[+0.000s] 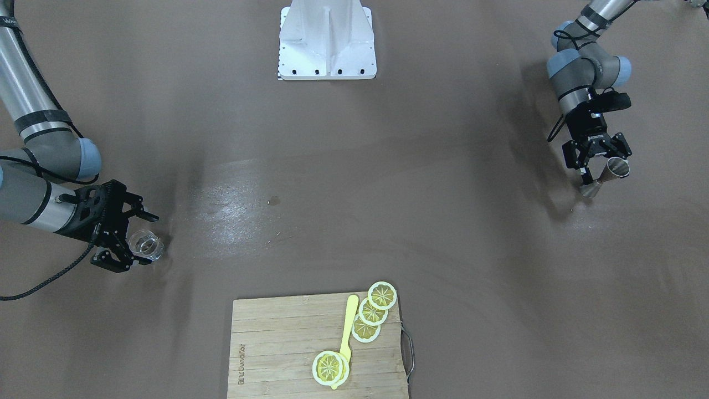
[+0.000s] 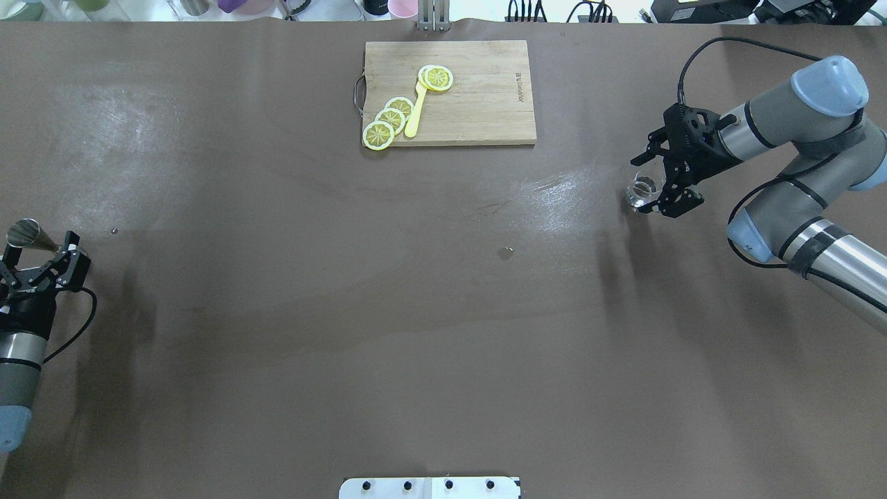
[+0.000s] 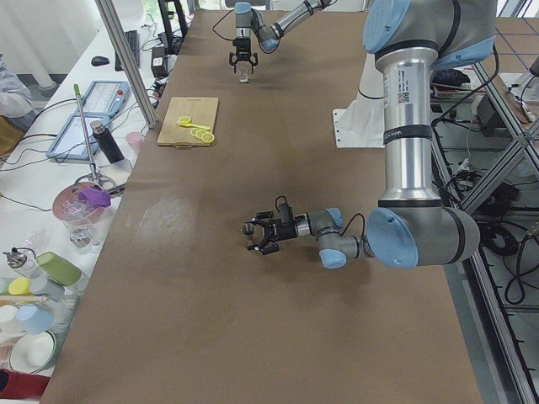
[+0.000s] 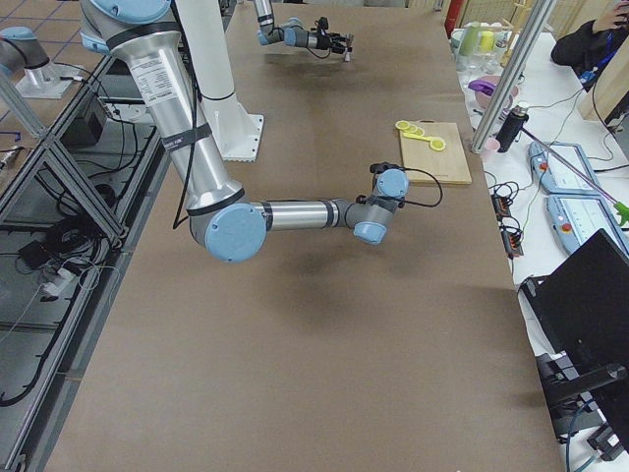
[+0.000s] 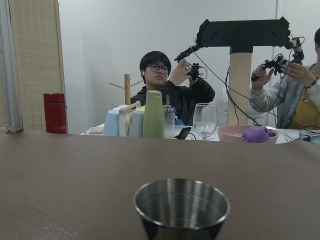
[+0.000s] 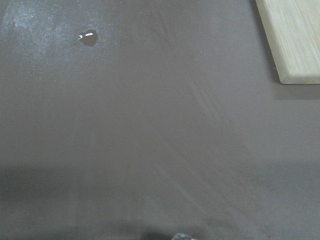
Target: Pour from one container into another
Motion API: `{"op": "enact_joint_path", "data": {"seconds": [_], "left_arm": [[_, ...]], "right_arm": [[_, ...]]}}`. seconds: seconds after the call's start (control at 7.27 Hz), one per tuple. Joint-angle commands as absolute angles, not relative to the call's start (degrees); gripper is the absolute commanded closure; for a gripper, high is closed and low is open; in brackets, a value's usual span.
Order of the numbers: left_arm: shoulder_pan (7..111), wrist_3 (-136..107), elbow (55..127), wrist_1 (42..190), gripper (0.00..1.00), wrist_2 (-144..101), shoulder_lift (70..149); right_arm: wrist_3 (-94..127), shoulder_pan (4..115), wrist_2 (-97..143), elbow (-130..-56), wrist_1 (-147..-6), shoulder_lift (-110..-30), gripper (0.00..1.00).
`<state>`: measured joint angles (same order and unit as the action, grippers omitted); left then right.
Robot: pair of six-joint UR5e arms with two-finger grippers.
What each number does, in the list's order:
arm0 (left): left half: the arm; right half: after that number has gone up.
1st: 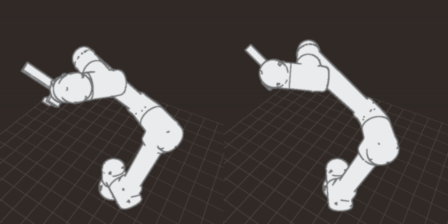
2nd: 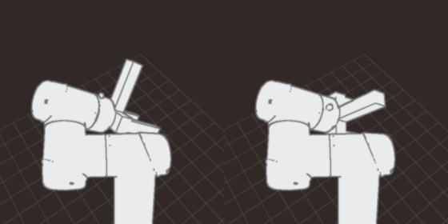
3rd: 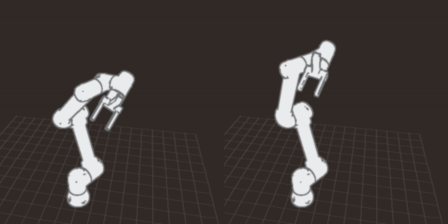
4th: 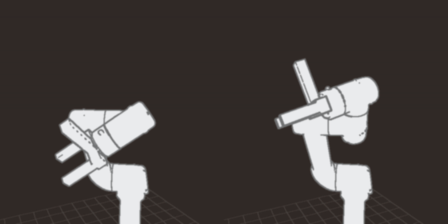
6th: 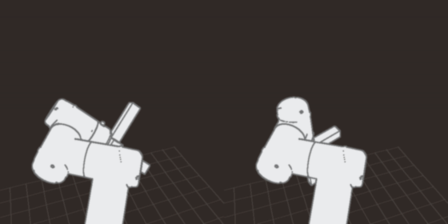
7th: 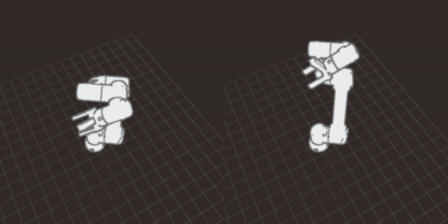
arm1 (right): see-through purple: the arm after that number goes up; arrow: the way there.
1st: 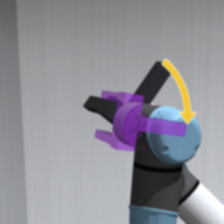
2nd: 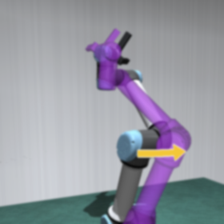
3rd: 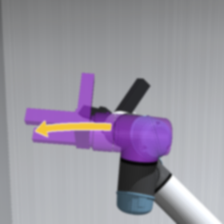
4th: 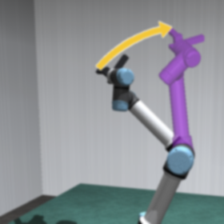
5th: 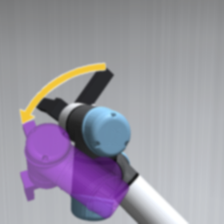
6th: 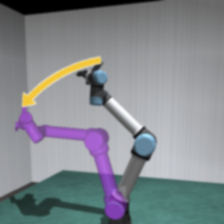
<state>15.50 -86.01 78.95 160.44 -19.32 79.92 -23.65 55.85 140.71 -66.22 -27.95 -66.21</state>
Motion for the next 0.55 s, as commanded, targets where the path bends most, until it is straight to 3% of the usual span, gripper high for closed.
{"op": "enact_joint_path", "data": {"seconds": [0.0, 0.41], "left_arm": [[10.1, -86.4, 81.5, 160.5, 0.01, -13.6, 76.0], [2.7, -86.2, 86.6, 160.3, 0.01, -4.3, 72.4]], "right_arm": [[-17.4, 56.1, 140.7, -69.4, -27.8, -65.6, 0.00], [-8.1, 61.0, 132.3, -71.1, -28.5, -62.1, 0.00]]}}
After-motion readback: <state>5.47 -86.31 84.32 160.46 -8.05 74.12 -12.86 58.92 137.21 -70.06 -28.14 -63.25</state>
